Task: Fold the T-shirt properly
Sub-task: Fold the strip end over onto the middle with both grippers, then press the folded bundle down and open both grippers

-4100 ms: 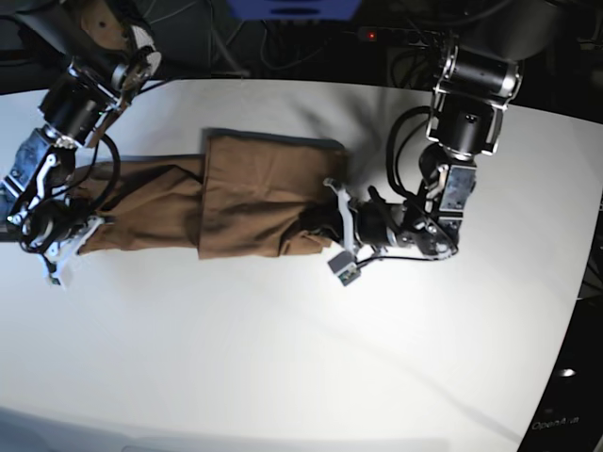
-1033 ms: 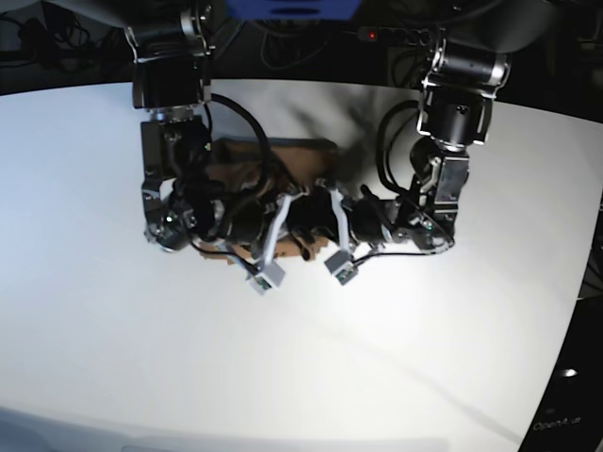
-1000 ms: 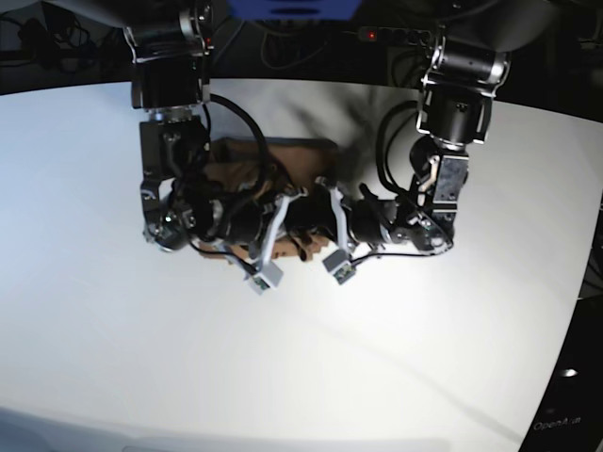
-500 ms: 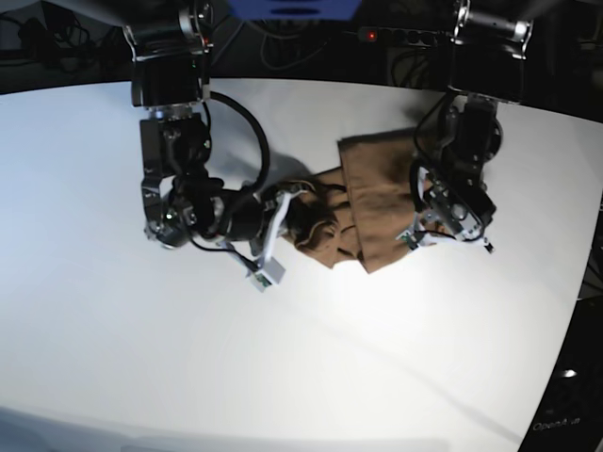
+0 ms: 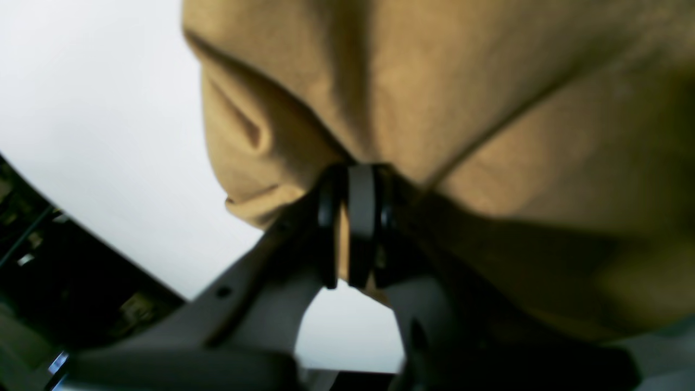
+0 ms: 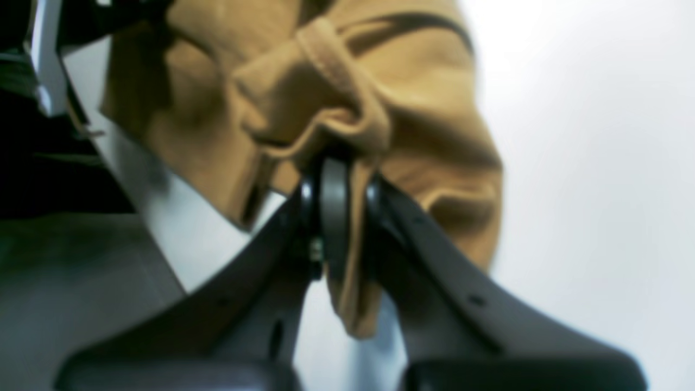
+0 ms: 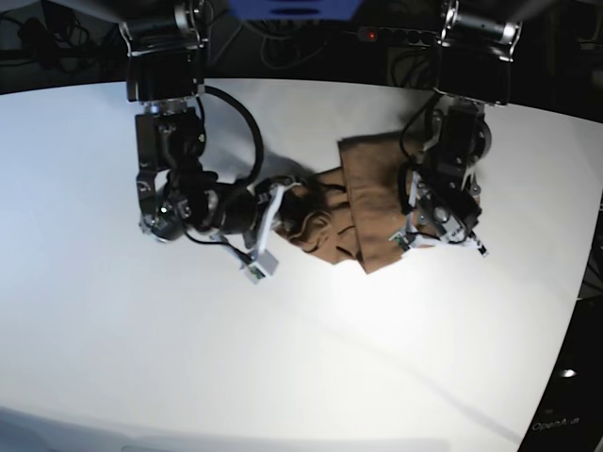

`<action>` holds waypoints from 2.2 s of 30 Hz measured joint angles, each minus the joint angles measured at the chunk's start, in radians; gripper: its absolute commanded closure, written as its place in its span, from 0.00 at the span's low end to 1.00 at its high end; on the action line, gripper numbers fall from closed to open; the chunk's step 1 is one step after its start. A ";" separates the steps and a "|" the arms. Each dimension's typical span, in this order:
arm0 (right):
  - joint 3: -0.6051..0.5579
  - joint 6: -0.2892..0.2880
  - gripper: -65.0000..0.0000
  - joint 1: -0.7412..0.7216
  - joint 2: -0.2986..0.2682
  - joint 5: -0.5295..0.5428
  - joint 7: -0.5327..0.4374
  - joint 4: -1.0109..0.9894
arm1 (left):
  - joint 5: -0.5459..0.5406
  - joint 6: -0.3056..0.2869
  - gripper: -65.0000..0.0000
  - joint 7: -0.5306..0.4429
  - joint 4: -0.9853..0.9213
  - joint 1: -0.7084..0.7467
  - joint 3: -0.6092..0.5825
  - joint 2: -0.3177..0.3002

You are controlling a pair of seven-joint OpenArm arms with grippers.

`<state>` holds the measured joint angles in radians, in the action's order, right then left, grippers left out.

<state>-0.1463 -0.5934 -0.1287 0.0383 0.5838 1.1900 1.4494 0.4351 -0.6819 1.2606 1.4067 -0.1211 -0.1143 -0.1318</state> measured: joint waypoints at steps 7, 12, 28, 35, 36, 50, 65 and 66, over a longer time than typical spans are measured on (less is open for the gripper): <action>0.005 0.000 0.99 0.001 -0.063 0.003 0.009 0.050 | 0.132 0.026 0.94 -0.029 -0.147 -0.057 -0.086 0.061; 0.006 0.000 0.99 -0.001 -0.131 0.004 0.005 0.066 | 0.236 0.048 0.94 -0.051 -0.231 -0.090 -0.126 0.126; 0.098 -0.034 0.99 -0.001 -0.349 0.001 0.013 0.066 | -0.022 0.047 0.94 -0.264 -0.300 -0.177 -0.226 0.284; 0.098 -0.034 0.99 0.000 -0.357 0.000 0.013 0.066 | -0.164 0.011 0.94 -0.278 -0.218 -0.135 -0.243 0.279; 0.098 -0.034 0.99 0.000 -0.357 0.000 0.013 0.066 | -0.171 0.005 0.94 -0.278 -0.198 -0.121 -0.250 0.280; 0.098 -0.034 0.99 0.002 -0.357 0.002 0.010 0.066 | -0.187 -0.021 0.94 -0.231 -0.009 -0.097 -0.249 0.238; 0.096 0.025 0.99 0.014 -0.345 0.003 0.017 0.213 | -0.187 -0.020 0.94 -0.011 0.304 -0.026 -0.245 0.064; 0.096 0.022 0.99 0.017 -0.346 0.000 0.018 0.222 | -0.193 -0.021 0.94 -0.014 0.320 0.000 -0.245 0.037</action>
<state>-0.0502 -0.5716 -0.1120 -0.3077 0.5835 1.2079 1.6711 0.2420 -0.7025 1.2465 1.7267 -0.1211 -0.3592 -0.0944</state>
